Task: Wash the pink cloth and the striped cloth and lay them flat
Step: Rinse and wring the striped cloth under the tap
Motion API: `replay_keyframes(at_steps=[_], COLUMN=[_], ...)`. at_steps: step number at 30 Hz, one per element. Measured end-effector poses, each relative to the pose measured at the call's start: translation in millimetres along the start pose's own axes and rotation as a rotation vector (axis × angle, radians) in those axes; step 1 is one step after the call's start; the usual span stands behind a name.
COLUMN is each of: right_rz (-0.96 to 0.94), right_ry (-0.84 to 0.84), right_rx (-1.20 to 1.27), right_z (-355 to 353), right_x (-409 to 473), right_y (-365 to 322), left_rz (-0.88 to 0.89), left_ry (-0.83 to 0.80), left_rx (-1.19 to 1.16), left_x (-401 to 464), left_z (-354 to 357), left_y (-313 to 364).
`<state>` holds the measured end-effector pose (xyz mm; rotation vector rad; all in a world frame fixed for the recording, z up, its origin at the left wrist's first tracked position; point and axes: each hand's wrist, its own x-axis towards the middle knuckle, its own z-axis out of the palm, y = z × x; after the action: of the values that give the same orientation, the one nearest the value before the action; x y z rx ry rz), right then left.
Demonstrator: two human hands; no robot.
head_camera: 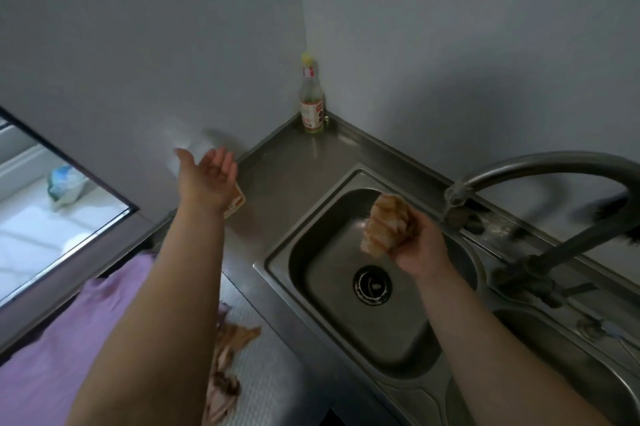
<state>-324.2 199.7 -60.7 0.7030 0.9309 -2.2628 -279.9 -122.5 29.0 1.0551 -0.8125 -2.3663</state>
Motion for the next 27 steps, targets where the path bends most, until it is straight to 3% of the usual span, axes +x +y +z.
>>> replay_keyframes(at_steps=[3,7,12,27], right_rz=[0.059,0.08,0.065,0.066], right_ry=[-0.04,-0.011,-0.071,-0.02], right_rx=[-0.02,-0.018,-0.032,-0.038], right_z=[8.8,24.7,29.1,20.2], right_x=[-2.3,-4.8,-0.9,4.1], right_y=[6.1,11.6,9.6,4.1], left_rz=[-0.056,-0.031,0.007,0.058], left_ry=[0.081,0.184,0.132,0.139], left_rx=[-0.057,0.052,0.091,0.26], left_x=[9.0,11.5,6.4,15.2], left_z=[-1.3,5.5,12.3,8.7], left_y=[36.0,55.0,62.5,55.2])
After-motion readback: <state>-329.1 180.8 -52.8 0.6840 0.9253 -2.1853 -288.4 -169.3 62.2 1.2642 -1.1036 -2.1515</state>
